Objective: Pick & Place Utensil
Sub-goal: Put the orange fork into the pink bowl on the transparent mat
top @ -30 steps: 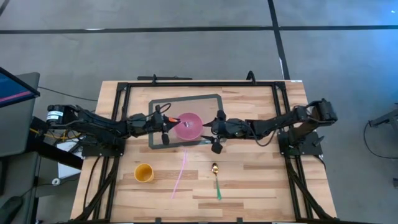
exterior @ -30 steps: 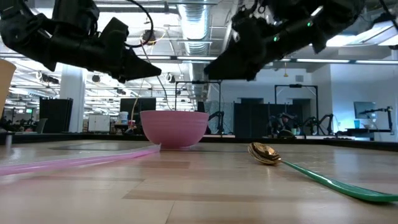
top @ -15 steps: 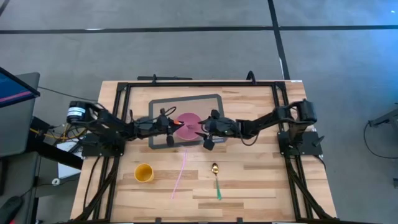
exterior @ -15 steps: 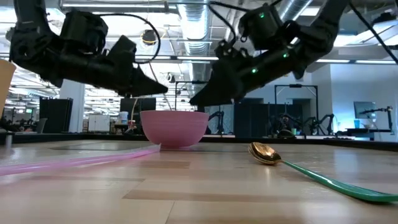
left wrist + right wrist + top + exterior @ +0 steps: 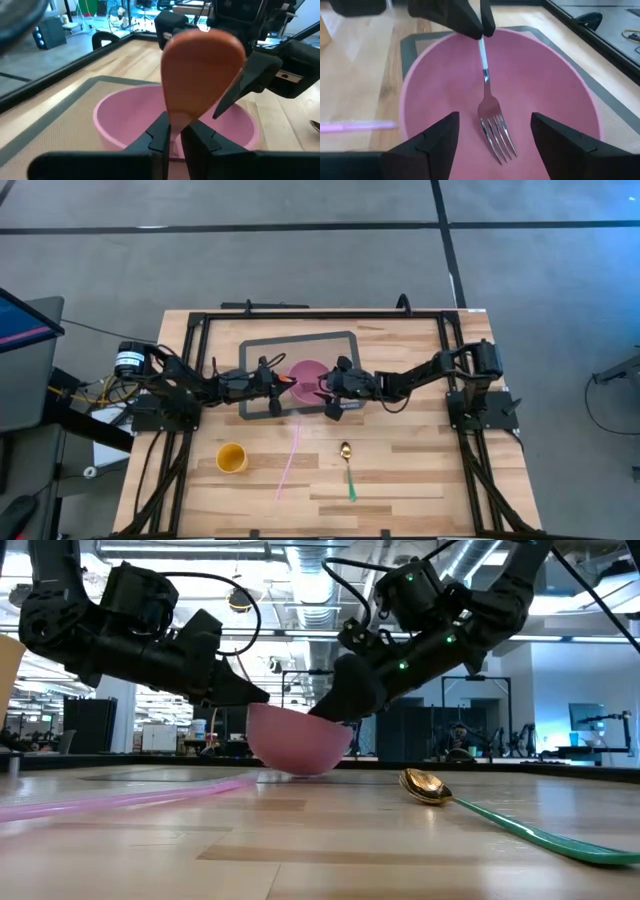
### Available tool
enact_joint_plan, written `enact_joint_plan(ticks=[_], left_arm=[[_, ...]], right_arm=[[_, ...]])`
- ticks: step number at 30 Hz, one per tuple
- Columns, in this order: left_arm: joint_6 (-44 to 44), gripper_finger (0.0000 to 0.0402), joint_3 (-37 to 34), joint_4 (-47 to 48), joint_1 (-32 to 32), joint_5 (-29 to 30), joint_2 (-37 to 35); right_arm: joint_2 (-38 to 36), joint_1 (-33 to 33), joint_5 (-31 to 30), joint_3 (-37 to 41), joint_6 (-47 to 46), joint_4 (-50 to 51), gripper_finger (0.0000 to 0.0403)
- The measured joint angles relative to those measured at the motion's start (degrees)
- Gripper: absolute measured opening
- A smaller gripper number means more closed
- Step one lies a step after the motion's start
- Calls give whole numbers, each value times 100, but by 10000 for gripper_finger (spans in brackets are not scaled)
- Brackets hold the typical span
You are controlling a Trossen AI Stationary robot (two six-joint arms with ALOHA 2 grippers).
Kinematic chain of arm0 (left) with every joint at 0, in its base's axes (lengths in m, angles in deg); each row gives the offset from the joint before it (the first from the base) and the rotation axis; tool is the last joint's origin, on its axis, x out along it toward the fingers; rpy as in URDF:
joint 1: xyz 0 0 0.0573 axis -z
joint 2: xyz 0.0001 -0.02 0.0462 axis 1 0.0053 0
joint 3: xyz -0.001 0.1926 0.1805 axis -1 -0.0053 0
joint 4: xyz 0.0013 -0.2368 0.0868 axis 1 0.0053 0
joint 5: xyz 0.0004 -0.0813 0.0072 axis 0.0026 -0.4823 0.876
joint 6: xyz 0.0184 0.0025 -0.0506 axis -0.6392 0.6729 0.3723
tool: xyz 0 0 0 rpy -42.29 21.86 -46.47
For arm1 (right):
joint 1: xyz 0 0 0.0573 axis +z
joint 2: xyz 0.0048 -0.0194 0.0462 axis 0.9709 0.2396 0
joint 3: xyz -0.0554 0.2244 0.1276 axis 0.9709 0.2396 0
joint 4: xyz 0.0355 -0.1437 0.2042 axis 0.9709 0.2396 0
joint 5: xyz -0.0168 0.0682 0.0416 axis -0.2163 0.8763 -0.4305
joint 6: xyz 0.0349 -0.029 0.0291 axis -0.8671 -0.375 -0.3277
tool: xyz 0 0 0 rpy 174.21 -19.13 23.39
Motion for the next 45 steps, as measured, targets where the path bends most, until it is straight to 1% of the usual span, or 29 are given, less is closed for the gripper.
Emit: enact_joint_plan(ticks=[6,10,28,39,45], left_arm=[[9,39,-2,80,0,-6,4],[7,48,-3,153,0,-21,8],[-8,119,-7,274,74,-2,9],[-205,174,-7,274,74,-4,7],[-212,189,-7,267,74,-4,7]], right_arm=[[0,1,0,2,25,47,240],[0,2,0,2,23,52,240],[0,11,2,2,12,65,240],[0,48,2,4,13,53,240],[0,48,2,7,14,-152,240]])
